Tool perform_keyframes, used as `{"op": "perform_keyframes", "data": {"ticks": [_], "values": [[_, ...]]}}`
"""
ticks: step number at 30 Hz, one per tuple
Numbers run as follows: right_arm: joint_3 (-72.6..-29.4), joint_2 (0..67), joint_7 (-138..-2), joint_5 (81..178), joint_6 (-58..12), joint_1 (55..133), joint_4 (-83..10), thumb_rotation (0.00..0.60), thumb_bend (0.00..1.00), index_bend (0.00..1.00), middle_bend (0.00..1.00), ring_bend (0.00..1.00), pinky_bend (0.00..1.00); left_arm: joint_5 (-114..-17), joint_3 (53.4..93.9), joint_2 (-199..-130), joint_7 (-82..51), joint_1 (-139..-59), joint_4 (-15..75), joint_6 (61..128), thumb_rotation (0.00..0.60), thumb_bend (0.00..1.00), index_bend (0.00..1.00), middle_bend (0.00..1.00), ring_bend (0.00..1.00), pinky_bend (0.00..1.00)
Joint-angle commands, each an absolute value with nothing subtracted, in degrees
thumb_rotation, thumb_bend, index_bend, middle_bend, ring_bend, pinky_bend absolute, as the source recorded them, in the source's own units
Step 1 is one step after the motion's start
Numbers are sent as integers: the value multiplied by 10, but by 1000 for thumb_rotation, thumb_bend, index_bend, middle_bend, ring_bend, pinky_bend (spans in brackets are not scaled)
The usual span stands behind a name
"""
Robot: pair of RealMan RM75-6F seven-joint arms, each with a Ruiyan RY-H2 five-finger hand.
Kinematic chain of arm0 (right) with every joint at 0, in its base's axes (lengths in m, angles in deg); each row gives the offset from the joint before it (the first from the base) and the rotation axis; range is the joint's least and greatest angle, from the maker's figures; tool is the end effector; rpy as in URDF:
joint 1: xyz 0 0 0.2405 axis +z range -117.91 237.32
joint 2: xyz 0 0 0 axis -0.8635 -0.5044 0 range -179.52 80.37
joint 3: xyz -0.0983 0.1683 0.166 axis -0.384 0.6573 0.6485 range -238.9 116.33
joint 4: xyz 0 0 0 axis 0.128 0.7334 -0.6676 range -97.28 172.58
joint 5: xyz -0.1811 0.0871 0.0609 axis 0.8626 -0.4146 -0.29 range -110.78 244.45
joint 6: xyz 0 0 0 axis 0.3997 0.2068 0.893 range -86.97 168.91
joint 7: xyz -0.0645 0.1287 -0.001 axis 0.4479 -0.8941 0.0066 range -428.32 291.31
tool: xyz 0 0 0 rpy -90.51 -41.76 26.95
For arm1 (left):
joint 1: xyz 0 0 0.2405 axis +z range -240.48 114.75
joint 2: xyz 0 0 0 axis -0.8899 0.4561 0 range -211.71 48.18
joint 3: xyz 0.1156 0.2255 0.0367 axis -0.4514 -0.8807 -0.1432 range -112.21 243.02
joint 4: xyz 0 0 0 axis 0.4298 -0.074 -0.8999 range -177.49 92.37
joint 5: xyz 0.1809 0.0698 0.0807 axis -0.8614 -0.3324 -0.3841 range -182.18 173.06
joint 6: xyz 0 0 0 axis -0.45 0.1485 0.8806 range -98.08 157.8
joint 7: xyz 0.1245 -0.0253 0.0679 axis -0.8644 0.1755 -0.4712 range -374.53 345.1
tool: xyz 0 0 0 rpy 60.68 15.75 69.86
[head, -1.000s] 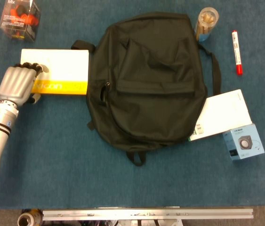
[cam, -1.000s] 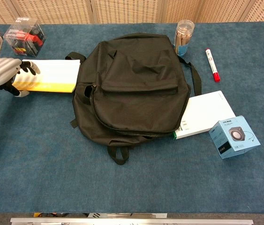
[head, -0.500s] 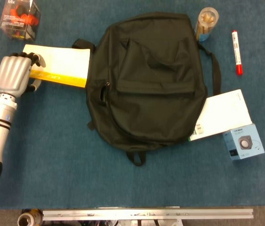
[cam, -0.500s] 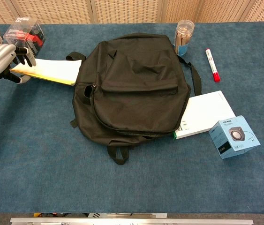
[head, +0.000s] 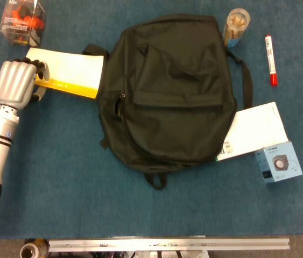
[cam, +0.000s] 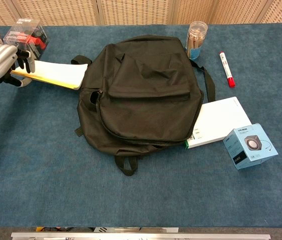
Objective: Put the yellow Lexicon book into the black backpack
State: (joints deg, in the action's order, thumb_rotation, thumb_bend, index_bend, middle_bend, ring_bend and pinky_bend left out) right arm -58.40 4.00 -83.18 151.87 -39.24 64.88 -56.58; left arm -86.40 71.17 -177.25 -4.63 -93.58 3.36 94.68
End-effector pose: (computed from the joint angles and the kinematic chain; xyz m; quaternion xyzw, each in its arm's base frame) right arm -0.3219 -0.1827 0.2066 0.5761 -0.4444 0.3949 0.5610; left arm -0.3033 0.3508 0.0293 -0.6784 -0.3474 -0.3762 0.5269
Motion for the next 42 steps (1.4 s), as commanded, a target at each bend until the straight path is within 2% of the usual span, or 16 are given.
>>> {"op": "perform_keyframes", "data": {"ticks": [1,3,8,14,25,34,42], "values": [[-584,39,-835,1519,-393,648,-567,600,256,490,462,333,416,-865,710,-1774,-46,-936,30,944,600,261,571,563,481,569],[-585,37,-837,1519,-393,648,-568,600,255,490,462,333,416,-867,709,-1777,-47,-936,25,947,600,262,576,567,489,610],[-584,35,-840,1521,-394,647,-570,600,256,490,462,333,416,-877,704,-1785,-48,-936,8,959,600,295,593,577,498,634],[-584,34,-843,1523,-393,649,-572,600,255,490,462,333,416,-887,699,-1794,-47,-935,-10,972,600,352,628,592,511,655],[-583,34,-844,1523,-395,649,-573,600,253,490,462,333,416,-911,689,-1797,-40,-931,-28,1013,600,400,642,596,514,663],[-581,28,-831,1533,-393,656,-582,600,252,490,462,333,416,-931,682,-1749,25,-915,35,1064,600,403,639,595,515,663],[-573,19,-804,1546,-386,675,-610,600,252,490,462,333,416,-956,672,-1677,66,-894,122,1115,600,404,628,589,515,665]]}}
